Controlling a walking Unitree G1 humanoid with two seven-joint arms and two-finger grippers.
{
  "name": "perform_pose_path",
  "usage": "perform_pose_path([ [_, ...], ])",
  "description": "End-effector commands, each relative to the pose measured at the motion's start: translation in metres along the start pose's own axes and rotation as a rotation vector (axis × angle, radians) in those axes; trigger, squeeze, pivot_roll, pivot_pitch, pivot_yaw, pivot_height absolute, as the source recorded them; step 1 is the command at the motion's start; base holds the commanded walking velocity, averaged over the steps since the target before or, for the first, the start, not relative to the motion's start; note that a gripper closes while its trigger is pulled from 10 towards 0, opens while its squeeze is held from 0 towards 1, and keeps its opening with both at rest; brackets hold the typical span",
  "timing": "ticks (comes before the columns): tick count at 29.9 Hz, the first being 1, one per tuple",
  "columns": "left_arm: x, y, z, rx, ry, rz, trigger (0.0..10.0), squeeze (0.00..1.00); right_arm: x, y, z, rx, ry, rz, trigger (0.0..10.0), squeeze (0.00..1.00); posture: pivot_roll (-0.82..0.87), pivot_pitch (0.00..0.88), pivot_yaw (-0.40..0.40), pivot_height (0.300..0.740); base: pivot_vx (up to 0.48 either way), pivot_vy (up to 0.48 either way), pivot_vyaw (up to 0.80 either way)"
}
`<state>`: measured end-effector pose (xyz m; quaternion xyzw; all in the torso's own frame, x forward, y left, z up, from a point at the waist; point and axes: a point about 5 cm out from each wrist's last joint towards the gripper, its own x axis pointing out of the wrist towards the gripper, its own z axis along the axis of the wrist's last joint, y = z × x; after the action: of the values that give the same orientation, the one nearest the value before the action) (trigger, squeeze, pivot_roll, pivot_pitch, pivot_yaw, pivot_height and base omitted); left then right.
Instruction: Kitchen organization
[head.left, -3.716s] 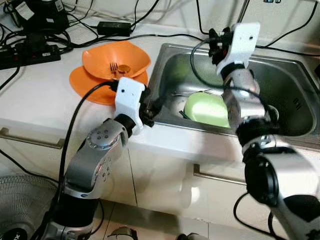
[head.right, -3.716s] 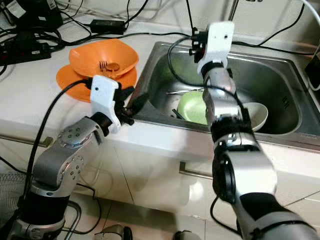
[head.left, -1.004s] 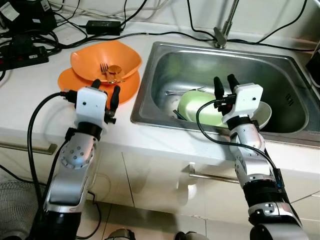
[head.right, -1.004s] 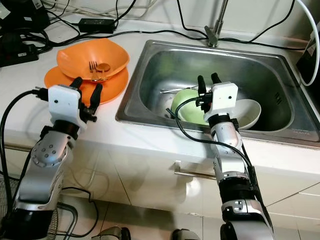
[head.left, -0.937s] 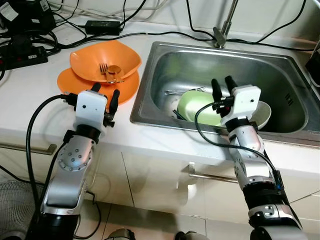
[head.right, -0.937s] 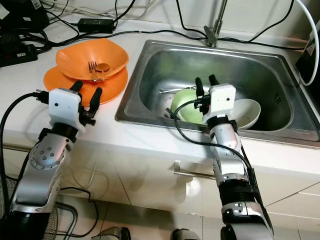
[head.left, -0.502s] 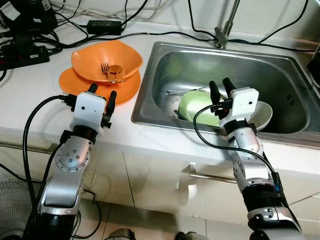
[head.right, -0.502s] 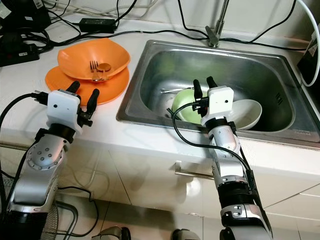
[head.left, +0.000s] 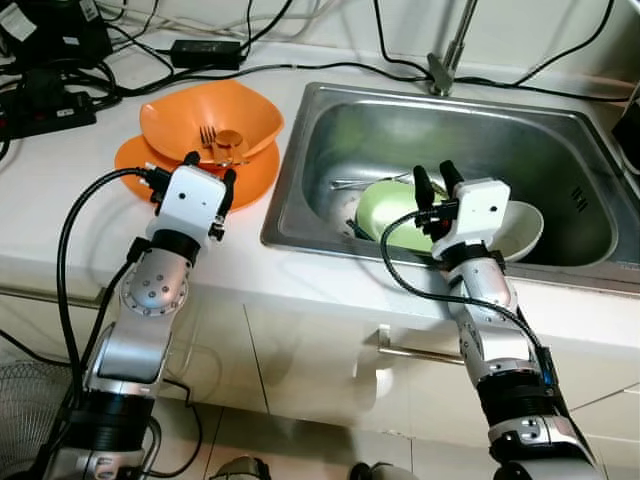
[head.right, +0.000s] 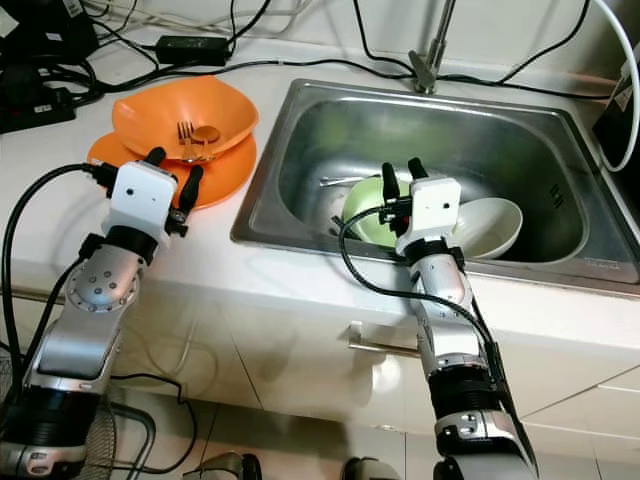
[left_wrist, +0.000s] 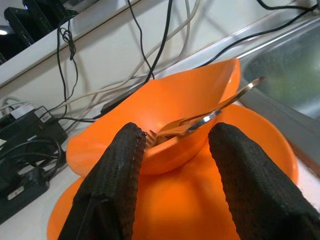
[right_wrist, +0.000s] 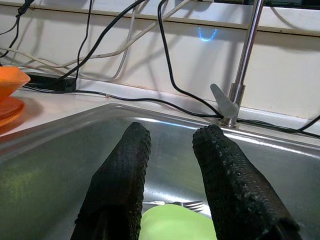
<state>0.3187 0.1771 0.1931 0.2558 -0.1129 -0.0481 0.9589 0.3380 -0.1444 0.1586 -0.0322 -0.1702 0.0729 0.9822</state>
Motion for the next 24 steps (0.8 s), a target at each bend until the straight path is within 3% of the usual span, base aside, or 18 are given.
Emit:
perform_pose_path([
  [1,0.0040,-0.0038,0.0012,0.025,-0.002,-0.026,10.0,0.00,-0.0001,-0.0048,0.0025,0.002,-0.007,-0.023,10.0,0.00,-0.01,0.076,-0.011,0.740,0.000,0.000,0.00],
  [22,0.0126,-0.0081,0.0096,0.045,-0.056,-0.054,10.0,0.00,-0.0008,-0.0014,0.0013,0.017,-0.004,-0.025,10.0,0.00,-0.01,0.068,-0.005,0.740,0.000,0.000,0.00],
  [24,0.0125,-0.0093,0.0093,0.047,-0.058,-0.059,0.0,0.00,-0.0008,-0.0018,0.0012,0.017,-0.003,-0.028,10.0,0.00,-0.01,0.067,-0.004,0.740,0.000,0.000,0.00],
])
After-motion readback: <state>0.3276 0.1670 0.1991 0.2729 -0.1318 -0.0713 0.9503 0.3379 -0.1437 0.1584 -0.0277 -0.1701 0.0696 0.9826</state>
